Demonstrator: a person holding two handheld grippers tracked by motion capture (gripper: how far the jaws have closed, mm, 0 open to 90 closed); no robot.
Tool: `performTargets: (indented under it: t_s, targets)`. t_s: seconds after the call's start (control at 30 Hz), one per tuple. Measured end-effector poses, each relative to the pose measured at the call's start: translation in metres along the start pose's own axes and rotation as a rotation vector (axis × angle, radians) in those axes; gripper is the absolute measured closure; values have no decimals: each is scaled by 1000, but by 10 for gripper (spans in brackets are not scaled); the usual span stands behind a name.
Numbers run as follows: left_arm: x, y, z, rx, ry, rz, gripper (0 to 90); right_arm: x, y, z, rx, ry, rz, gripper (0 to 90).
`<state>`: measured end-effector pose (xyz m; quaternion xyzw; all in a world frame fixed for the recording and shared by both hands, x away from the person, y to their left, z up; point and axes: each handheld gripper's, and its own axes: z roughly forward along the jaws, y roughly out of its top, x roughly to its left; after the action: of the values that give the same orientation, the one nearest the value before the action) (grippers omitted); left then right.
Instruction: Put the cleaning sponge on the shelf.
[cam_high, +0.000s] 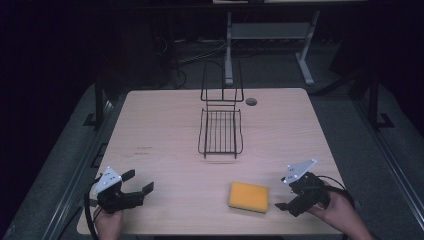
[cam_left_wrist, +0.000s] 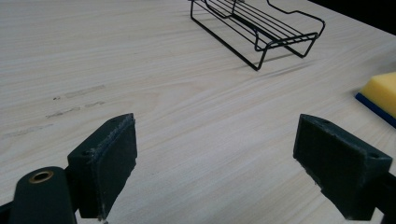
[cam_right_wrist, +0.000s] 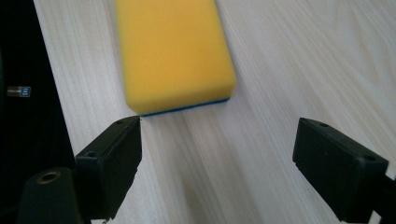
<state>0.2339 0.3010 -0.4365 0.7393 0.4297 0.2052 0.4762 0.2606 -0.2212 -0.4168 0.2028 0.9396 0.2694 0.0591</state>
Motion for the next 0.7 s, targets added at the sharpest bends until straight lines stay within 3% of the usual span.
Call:
performTargets:
  t_s: [0.7]
  targets:
    - [-1,0,-1,-2,-2,3,128,9,28,16,17,57,-76,149]
